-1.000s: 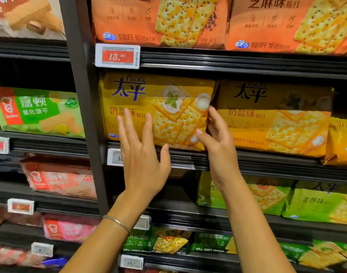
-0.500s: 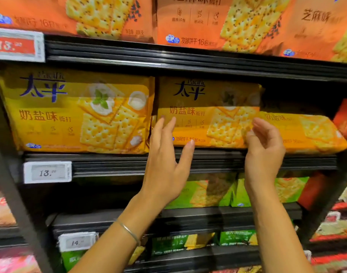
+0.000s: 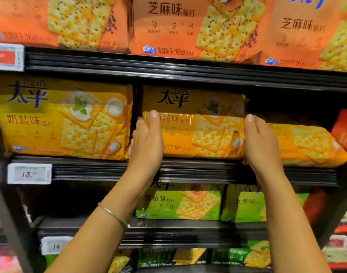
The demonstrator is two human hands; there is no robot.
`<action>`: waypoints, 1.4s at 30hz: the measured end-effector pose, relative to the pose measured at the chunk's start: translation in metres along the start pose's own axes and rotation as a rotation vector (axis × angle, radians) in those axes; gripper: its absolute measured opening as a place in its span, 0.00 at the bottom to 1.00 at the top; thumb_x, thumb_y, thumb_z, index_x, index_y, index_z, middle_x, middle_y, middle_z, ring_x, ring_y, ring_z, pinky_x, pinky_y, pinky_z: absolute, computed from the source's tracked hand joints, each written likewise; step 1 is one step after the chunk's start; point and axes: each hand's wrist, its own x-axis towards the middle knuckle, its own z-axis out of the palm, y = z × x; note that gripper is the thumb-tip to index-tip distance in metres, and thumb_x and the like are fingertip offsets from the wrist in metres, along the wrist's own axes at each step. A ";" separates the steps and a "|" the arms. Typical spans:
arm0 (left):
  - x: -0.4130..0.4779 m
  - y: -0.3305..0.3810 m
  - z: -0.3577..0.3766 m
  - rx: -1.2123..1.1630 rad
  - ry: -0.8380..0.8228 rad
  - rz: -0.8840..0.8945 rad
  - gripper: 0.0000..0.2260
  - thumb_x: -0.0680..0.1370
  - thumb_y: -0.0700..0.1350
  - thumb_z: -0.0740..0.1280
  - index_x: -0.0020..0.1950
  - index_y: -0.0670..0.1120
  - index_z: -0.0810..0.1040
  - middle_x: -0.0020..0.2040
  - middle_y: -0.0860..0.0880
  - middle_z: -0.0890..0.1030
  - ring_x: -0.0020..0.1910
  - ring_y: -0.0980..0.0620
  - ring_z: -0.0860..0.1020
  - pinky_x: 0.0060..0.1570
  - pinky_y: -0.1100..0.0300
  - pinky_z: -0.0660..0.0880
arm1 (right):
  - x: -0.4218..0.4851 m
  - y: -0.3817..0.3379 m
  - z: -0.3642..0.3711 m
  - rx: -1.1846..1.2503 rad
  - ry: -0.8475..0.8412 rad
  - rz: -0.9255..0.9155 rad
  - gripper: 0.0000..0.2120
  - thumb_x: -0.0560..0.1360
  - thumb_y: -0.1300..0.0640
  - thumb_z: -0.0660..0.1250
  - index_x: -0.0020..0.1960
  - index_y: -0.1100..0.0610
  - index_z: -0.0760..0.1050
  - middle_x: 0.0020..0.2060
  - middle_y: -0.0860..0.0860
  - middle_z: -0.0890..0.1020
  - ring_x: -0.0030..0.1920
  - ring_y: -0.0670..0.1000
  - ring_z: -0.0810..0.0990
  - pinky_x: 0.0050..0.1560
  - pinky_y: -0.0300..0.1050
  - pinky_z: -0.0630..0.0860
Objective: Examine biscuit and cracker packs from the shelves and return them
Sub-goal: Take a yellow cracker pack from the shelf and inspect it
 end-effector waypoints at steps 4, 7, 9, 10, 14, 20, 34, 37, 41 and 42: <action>-0.035 0.009 0.013 0.379 0.157 0.242 0.38 0.80 0.64 0.53 0.85 0.47 0.51 0.77 0.43 0.65 0.77 0.42 0.60 0.76 0.43 0.57 | 0.000 0.009 0.000 0.032 -0.005 0.004 0.30 0.82 0.38 0.48 0.76 0.51 0.70 0.71 0.53 0.76 0.73 0.58 0.70 0.74 0.67 0.63; -0.036 0.009 0.002 0.289 0.263 0.350 0.29 0.78 0.58 0.61 0.78 0.49 0.65 0.68 0.49 0.71 0.70 0.44 0.69 0.71 0.42 0.66 | -0.002 0.012 -0.003 0.102 -0.023 0.008 0.30 0.81 0.37 0.50 0.77 0.49 0.69 0.71 0.53 0.77 0.73 0.57 0.71 0.75 0.67 0.62; -0.032 0.006 -0.006 0.104 0.257 0.338 0.21 0.82 0.52 0.67 0.74 0.48 0.70 0.67 0.47 0.74 0.66 0.45 0.75 0.67 0.40 0.73 | -0.006 0.011 -0.004 0.127 -0.037 -0.021 0.30 0.81 0.37 0.52 0.79 0.48 0.67 0.75 0.50 0.73 0.77 0.54 0.67 0.77 0.65 0.59; -0.032 0.005 -0.009 0.062 0.273 0.335 0.19 0.83 0.48 0.68 0.72 0.48 0.71 0.66 0.45 0.76 0.64 0.46 0.76 0.64 0.39 0.75 | -0.009 0.011 -0.005 0.124 -0.039 -0.039 0.30 0.81 0.37 0.52 0.79 0.47 0.67 0.75 0.49 0.73 0.77 0.53 0.66 0.78 0.64 0.58; -0.035 0.004 -0.018 0.021 0.360 0.350 0.16 0.82 0.48 0.69 0.69 0.49 0.76 0.63 0.43 0.79 0.61 0.45 0.79 0.62 0.40 0.77 | -0.016 0.007 -0.008 0.157 -0.040 -0.066 0.29 0.79 0.35 0.54 0.77 0.42 0.68 0.71 0.45 0.74 0.76 0.51 0.66 0.77 0.58 0.54; -0.045 0.012 -0.040 -0.004 0.398 0.374 0.18 0.78 0.54 0.68 0.66 0.49 0.80 0.63 0.43 0.81 0.59 0.46 0.82 0.59 0.41 0.79 | -0.036 0.002 -0.006 0.327 -0.055 -0.102 0.30 0.76 0.35 0.61 0.74 0.48 0.74 0.67 0.44 0.79 0.72 0.49 0.74 0.78 0.65 0.61; -0.103 -0.005 -0.091 -0.215 0.145 0.303 0.11 0.81 0.42 0.71 0.60 0.57 0.80 0.61 0.46 0.84 0.58 0.46 0.83 0.54 0.49 0.83 | -0.124 -0.019 -0.050 0.648 0.073 -0.092 0.23 0.78 0.61 0.69 0.72 0.54 0.77 0.66 0.50 0.82 0.68 0.47 0.80 0.70 0.56 0.77; -0.122 -0.016 -0.117 -0.551 -0.057 0.044 0.19 0.76 0.33 0.70 0.60 0.54 0.77 0.56 0.44 0.86 0.45 0.47 0.85 0.37 0.54 0.83 | -0.156 -0.021 -0.067 0.751 0.059 -0.148 0.21 0.77 0.63 0.68 0.69 0.50 0.79 0.66 0.51 0.83 0.68 0.50 0.80 0.69 0.51 0.77; -0.161 -0.051 -0.143 -0.590 -0.192 -0.126 0.29 0.74 0.48 0.73 0.73 0.43 0.71 0.61 0.41 0.85 0.57 0.40 0.85 0.52 0.39 0.83 | -0.206 -0.014 -0.084 0.852 -0.006 -0.028 0.21 0.77 0.57 0.68 0.70 0.52 0.77 0.67 0.53 0.82 0.68 0.55 0.79 0.67 0.51 0.78; -0.173 -0.061 -0.145 -0.593 -0.209 -0.165 0.31 0.74 0.52 0.73 0.74 0.42 0.72 0.63 0.39 0.84 0.60 0.37 0.84 0.57 0.36 0.81 | -0.218 -0.011 -0.086 0.848 -0.065 0.062 0.22 0.77 0.55 0.68 0.71 0.53 0.76 0.67 0.54 0.81 0.68 0.56 0.80 0.66 0.53 0.78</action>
